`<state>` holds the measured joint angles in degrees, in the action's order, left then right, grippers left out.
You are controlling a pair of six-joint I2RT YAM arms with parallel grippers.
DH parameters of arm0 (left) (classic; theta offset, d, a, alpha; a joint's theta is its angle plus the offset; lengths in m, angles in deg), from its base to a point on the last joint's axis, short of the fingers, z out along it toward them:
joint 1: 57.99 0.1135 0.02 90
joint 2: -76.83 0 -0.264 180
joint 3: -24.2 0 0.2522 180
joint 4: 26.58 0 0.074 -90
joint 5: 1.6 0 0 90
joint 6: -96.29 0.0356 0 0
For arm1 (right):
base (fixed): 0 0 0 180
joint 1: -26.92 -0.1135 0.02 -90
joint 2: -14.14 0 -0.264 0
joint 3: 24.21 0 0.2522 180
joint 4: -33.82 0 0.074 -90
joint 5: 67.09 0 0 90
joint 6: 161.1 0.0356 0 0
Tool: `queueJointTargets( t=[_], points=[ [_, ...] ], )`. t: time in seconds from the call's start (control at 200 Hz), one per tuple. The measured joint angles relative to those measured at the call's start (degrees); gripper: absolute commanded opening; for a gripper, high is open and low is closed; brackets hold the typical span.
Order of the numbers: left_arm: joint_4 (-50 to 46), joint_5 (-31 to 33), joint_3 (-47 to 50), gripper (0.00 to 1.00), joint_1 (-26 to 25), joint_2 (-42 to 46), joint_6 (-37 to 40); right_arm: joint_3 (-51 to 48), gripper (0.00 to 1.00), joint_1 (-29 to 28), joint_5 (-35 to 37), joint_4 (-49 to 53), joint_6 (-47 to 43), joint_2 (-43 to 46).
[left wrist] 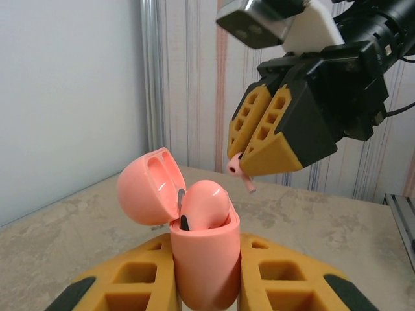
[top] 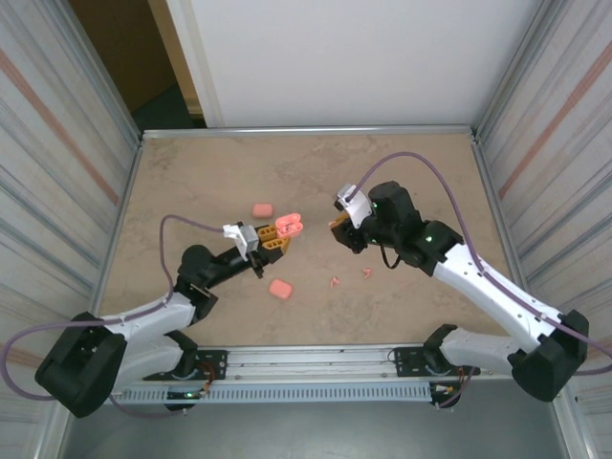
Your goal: Insert the wireless bluetooth earbuds into the charging case
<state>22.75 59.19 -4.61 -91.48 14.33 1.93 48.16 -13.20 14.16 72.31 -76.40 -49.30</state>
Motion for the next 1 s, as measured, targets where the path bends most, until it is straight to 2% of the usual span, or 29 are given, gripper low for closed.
queueJointTargets(
  t=[0.2, 0.546, 1.002],
  points=[
    [2.2, -2.3, -1.3, 0.0, -0.4, -2.6, -1.8, 0.2, 0.19, 0.0, -0.6, -0.4, -3.7, 2.6],
    [4.1, -5.0, -3.8, 0.0, -1.1, -5.2, -3.4, 2.9, 0.19, -1.4, -5.5, -4.5, -8.4, 5.8],
    [6.2, -7.2, -4.7, 0.0, -1.1, -6.5, -5.2, 5.7, 0.18, -5.3, -6.4, -5.7, -14.1, 1.6]
  ],
)
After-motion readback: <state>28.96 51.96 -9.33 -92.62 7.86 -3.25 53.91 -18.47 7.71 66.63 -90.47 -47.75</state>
